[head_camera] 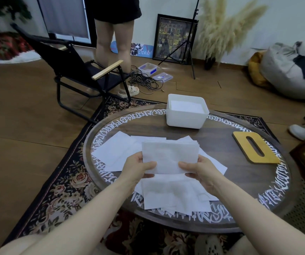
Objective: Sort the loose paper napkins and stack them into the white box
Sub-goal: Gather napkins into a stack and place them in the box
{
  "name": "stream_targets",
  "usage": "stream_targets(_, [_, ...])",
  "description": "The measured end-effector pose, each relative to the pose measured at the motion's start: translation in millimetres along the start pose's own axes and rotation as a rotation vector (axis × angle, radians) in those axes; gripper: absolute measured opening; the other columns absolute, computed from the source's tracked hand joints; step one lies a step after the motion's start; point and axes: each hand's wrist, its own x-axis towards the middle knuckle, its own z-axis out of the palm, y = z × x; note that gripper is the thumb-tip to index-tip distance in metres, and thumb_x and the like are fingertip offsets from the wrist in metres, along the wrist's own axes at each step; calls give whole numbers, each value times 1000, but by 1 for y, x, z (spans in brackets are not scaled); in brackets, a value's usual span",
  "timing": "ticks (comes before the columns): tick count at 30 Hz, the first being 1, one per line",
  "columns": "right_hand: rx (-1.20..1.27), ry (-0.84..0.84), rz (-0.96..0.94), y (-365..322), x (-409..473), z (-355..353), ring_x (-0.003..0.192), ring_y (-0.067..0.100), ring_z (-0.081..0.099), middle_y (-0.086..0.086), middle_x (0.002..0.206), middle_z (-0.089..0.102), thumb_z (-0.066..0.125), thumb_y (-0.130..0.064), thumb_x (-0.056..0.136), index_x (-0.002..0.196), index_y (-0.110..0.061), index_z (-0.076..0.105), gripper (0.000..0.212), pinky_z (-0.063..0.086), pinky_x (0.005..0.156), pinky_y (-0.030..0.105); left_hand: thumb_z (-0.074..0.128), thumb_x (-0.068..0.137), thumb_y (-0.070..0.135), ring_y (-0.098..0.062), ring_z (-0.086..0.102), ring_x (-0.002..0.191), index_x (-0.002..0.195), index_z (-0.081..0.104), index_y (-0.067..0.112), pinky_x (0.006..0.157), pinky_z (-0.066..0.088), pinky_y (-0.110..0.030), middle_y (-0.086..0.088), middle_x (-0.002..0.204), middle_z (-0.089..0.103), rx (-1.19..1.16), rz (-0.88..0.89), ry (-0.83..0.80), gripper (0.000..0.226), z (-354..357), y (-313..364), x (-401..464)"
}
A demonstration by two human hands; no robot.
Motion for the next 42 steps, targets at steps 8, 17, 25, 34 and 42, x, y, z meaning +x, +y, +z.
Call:
stream_targets(8, [-57,57,-93,16,-3,13,86,16,66,-1,89,73,78,5,70,88,-14,71,27,51,82,31,64,76,-14,-16,66,75,83,65,16,74,54,-32,-2,82,70,71,177,101,32,3,-12,3])
stream_targets(17, [-90,96,-164,24,2,18,81,8,63,-6,86,71,72,1,80,83,-20,72,21,48,74,20,63,78,-17,-16,63,82,82,66,20,71,51,-25,0,83,69,89,184,105,37,-3,-26,8])
stream_targets(25, [-84,61,-75,31,5,8,81,23,71,7,91,75,76,1,76,98,-6,71,23,56,69,29,65,75,-18,-16,65,80,89,65,17,64,53,-20,-2,88,70,53,164,37,38,-3,-29,10])
stream_targets(34, [8,33,-113,26,1,12,83,21,70,5,91,74,74,6,74,96,-13,72,28,56,75,32,63,78,-15,-17,64,78,86,66,15,67,53,-26,-3,84,69,19,155,26,31,2,-23,9])
stream_targets(42, [18,15,-125,29,2,7,75,19,61,3,81,66,71,9,76,87,-14,63,27,49,61,24,67,75,-13,-9,60,72,82,67,16,60,49,-17,2,78,67,156,149,-14,30,1,-26,4])
